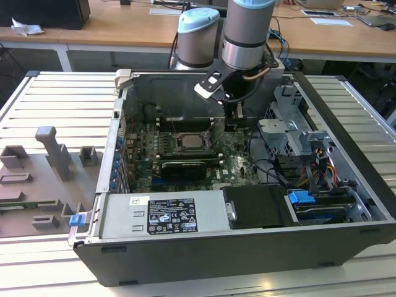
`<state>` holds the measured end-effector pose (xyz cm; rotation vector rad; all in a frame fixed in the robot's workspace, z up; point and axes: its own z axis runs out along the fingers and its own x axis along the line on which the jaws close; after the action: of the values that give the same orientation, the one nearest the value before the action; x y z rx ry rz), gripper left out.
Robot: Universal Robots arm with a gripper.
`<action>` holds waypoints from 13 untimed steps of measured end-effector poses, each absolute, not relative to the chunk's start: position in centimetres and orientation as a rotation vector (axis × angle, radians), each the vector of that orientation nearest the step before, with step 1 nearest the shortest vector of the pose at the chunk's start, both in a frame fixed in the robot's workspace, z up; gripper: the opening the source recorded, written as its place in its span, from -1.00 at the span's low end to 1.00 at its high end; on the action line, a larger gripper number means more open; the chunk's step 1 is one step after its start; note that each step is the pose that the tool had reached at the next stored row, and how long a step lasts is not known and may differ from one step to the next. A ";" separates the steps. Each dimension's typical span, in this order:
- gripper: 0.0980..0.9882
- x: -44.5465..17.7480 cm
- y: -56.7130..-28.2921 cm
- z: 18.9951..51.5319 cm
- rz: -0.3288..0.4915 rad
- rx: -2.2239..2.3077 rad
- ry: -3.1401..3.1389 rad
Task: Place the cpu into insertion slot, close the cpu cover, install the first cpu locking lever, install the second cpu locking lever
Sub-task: 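Close the cpu cover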
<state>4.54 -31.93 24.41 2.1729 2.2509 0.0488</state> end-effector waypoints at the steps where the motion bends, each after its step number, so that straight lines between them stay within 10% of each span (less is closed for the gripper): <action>1: -0.98 4.3 -31.9 24.4 0.049 2.173 2.251; 13: -0.98 2.2 -31.9 24.4 0.049 2.173 2.251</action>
<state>2.25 -31.93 24.41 2.1728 2.2511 0.0489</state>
